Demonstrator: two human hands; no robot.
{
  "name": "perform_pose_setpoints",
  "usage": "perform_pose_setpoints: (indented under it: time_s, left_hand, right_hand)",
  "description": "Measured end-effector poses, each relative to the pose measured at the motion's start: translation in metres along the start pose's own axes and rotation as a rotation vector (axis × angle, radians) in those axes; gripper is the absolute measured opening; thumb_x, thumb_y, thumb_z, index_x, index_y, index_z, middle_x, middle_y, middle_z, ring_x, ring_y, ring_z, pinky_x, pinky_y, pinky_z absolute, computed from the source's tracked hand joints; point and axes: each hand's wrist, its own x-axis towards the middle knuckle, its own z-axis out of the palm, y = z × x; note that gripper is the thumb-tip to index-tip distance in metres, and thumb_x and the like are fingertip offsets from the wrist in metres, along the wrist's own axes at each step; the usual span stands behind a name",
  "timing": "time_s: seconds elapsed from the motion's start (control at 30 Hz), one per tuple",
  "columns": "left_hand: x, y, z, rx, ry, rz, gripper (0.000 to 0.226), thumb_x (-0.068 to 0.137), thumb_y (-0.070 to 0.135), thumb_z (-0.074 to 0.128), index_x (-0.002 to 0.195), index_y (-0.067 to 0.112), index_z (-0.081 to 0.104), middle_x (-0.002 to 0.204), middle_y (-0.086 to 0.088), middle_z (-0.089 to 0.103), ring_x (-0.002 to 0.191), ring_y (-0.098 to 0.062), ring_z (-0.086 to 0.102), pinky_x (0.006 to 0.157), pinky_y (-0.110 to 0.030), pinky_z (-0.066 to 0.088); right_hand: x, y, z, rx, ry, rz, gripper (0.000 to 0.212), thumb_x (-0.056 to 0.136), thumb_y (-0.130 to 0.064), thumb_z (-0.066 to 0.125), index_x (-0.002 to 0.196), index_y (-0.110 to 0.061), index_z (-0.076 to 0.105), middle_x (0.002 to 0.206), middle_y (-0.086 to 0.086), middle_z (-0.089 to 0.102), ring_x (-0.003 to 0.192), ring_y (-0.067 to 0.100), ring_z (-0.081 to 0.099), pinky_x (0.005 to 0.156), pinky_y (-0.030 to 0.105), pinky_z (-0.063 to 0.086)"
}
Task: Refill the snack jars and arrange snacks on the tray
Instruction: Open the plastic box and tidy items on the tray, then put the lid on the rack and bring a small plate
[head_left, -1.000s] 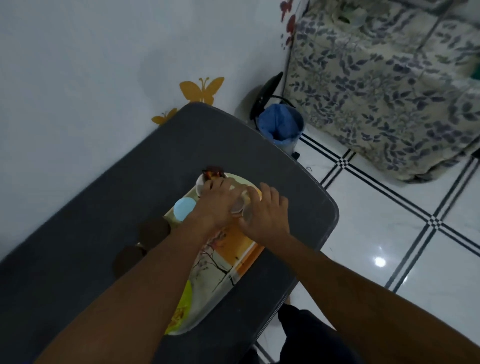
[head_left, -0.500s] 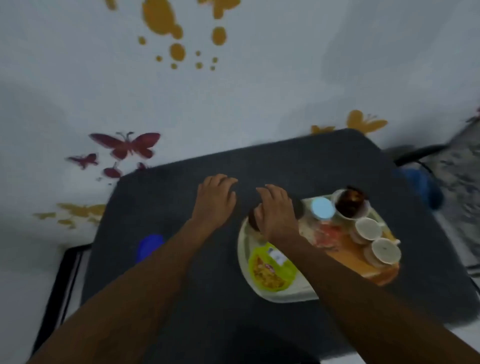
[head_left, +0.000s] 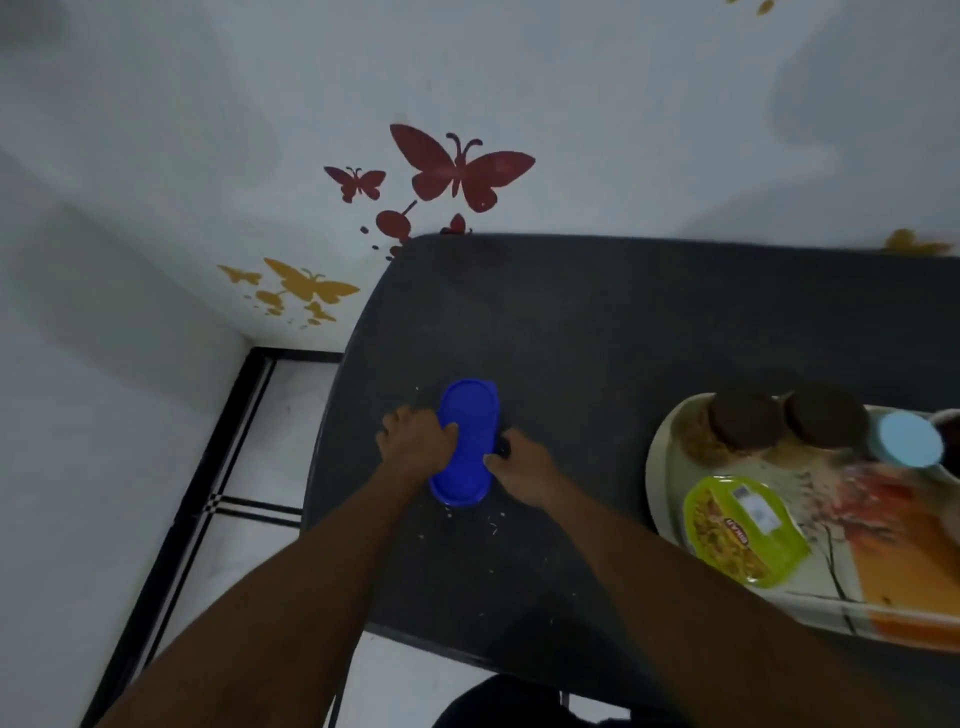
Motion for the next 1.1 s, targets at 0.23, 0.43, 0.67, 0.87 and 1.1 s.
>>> perform_pose_setpoints:
  time_s: [0.23, 0.43, 0.67, 0.87, 1.1]
  left_hand:
    - [-0.011, 0.061, -0.005, -0.702, 0.144, 0.155, 0.030, 0.097, 0.039, 0.066, 0.091, 0.016, 0.048, 0.088, -0.001, 0.056, 0.082, -0.022, 0.057, 0.063, -0.028, 0.039]
    - [-0.059, 0.185, -0.026, -1.090, -0.119, 0.214, 0.052, 0.092, 0.061, 0.064, 0.108, 0.012, 0.057, 0.102, 0.000, 0.066, 0.089, -0.017, 0.065, 0.068, -0.030, 0.048]
    - [-0.183, 0.325, -0.001, -1.107, -0.359, 0.435, 0.052, 0.103, 0.057, 0.047, 0.121, 0.011, 0.063, 0.108, -0.004, 0.072, 0.084, -0.019, 0.068, 0.062, -0.030, 0.052]
    - [-0.334, 0.432, 0.078, -1.114, -0.269, 0.644, 0.037, 0.104, 0.053, 0.047, 0.127, 0.024, 0.048, 0.120, 0.003, 0.062, 0.098, -0.011, 0.062, 0.075, -0.032, 0.052]
    - [-0.515, 0.557, 0.184, -1.000, -0.510, 0.767, 0.049, 0.104, 0.056, 0.044, 0.142, 0.026, 0.039, 0.121, 0.009, 0.055, 0.098, -0.003, 0.055, 0.079, -0.032, 0.049]
  right_hand:
    - [-0.013, -0.009, -0.030, 0.109, 0.270, -0.015, 0.027, 0.101, -0.043, 0.055, 0.105, -0.017, 0.052, 0.094, -0.003, 0.058, 0.077, 0.012, 0.057, 0.056, 0.022, 0.039]
    - [-0.081, 0.001, -0.125, 0.519, 0.783, -0.093, 0.034, 0.097, -0.051, 0.059, 0.092, -0.021, 0.043, 0.079, -0.006, 0.053, 0.063, -0.003, 0.053, 0.054, 0.014, 0.042]
    - [-0.206, 0.067, -0.227, 0.769, 0.996, -0.111, 0.026, 0.104, -0.044, 0.051, 0.119, -0.023, 0.052, 0.111, 0.000, 0.062, 0.099, 0.018, 0.066, 0.082, 0.040, 0.057]
    - [-0.337, 0.177, -0.286, 0.742, 1.327, -0.095, 0.027, 0.101, -0.054, 0.049, 0.108, -0.030, 0.059, 0.093, -0.011, 0.066, 0.073, -0.001, 0.063, 0.056, 0.014, 0.045]
    - [-0.503, 0.338, -0.353, 0.755, 1.510, -0.002, 0.030, 0.100, -0.058, 0.050, 0.098, -0.030, 0.061, 0.085, -0.005, 0.068, 0.063, 0.005, 0.060, 0.054, 0.021, 0.046]
